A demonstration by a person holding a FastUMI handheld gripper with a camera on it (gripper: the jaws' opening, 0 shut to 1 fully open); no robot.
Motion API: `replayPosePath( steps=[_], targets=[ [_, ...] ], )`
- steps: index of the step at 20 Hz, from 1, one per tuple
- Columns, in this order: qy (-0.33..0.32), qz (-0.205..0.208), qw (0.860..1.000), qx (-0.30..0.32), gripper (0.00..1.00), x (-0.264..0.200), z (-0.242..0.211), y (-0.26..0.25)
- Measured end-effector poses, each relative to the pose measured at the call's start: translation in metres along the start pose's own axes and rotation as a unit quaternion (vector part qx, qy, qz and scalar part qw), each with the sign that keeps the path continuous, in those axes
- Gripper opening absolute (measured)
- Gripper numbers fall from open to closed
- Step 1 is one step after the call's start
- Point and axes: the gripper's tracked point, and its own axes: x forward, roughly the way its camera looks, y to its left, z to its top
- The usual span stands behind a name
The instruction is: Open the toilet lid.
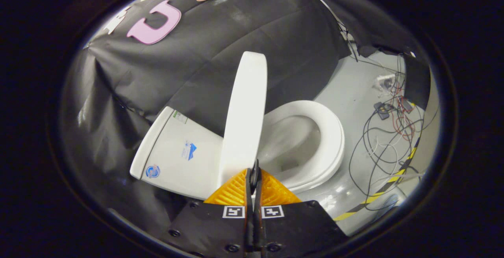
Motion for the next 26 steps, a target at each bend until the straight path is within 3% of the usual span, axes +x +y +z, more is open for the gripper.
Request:
replayPosePath(
  steps=[8, 17, 26],
  targets=[
    [-0.005, -0.035, 0.999, -0.018, 0.01, -0.003, 0.001, 0.008],
    [-0.006, -0.069, 0.994, -0.08, 0.01, -0.01, 0.007, 0.038],
    [-0.012, -0.074, 0.992, -0.1, 0.01, -0.014, 0.01, 0.058]
  ],
)
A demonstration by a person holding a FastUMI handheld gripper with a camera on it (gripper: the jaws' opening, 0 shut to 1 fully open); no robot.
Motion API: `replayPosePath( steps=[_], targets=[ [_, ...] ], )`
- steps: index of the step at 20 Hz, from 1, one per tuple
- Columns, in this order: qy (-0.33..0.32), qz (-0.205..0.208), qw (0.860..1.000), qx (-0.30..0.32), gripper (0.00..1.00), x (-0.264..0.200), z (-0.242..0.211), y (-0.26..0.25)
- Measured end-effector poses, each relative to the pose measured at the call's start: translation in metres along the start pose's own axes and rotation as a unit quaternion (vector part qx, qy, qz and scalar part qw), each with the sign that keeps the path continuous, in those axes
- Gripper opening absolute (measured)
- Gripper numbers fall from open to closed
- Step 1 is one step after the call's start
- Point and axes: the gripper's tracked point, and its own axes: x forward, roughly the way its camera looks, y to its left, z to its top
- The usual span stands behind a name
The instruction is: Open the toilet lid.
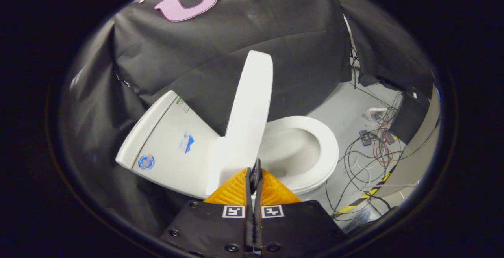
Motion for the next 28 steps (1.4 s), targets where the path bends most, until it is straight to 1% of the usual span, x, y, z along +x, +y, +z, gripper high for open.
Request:
replayPosePath(
  steps=[6, 10, 15, 20, 23, 25, 28],
  targets=[
    [-0.017, -0.014, 1.0, -0.01, 0.01, -0.004, 0.004, 0.03],
    [-0.023, -0.014, 1.0, 0.015, 0.01, -0.007, 0.009, 0.048],
    [-0.028, -0.011, 0.999, -0.019, 0.01, -0.01, 0.012, 0.073],
    [-0.034, -0.007, 0.999, -0.021, 0.01, -0.011, 0.012, 0.09],
    [-0.043, -0.01, 0.998, -0.04, 0.01, -0.013, 0.013, 0.096],
    [-0.046, -0.012, 0.998, -0.042, 0.01, -0.013, 0.013, 0.101],
    [-0.051, -0.012, 0.998, -0.029, 0.01, -0.011, 0.013, 0.11]
  ],
)
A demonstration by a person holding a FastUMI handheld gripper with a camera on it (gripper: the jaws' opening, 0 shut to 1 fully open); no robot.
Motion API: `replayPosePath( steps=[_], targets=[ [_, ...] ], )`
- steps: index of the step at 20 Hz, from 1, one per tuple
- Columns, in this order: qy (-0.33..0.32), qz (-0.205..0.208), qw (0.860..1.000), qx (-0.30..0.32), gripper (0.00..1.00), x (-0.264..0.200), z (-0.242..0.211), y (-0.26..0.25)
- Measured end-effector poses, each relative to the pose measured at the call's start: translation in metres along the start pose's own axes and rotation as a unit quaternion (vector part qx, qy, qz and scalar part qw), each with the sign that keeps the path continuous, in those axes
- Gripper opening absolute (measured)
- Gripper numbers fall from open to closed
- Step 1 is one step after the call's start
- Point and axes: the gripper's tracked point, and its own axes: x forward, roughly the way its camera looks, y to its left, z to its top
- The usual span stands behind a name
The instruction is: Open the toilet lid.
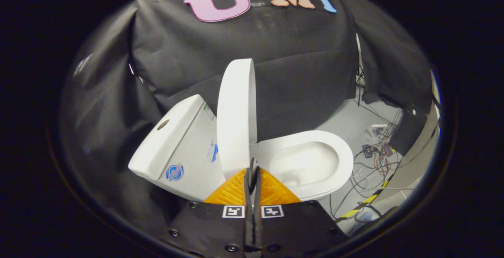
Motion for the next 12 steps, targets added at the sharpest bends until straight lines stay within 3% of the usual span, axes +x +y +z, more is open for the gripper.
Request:
replayPosePath(
  steps=[12],
  targets=[
    [-0.04, -0.008, 0.998, -0.039, 0.01, 0.0, -0.002, 0.052]
  ],
)
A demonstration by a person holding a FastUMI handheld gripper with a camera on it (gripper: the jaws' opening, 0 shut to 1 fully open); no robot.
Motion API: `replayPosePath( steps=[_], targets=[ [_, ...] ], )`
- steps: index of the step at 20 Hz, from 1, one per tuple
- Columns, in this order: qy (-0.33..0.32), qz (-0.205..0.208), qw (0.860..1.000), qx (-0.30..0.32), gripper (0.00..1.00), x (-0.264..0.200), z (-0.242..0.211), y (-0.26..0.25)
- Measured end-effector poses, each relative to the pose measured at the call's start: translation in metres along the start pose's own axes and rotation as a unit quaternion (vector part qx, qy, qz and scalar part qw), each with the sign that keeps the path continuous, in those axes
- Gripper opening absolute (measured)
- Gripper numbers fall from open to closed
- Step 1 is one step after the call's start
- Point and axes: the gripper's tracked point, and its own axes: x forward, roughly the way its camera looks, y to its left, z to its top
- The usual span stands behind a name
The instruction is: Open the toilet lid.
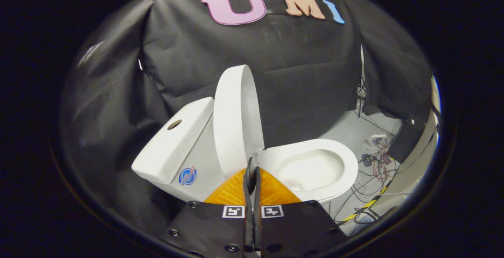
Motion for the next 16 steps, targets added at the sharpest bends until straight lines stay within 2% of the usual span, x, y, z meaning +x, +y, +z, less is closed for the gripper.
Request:
replayPosePath(
  steps=[7, 11, 16],
  targets=[
    [-0.026, 0.01, 0.999, -0.018, 0.01, 0.002, -0.003, 0.035],
    [-0.047, 0.022, 0.997, -0.057, 0.04, 0.005, -0.003, 0.047],
    [-0.059, 0.032, 0.995, -0.067, 0.04, 0.005, -0.003, 0.057]
  ],
)
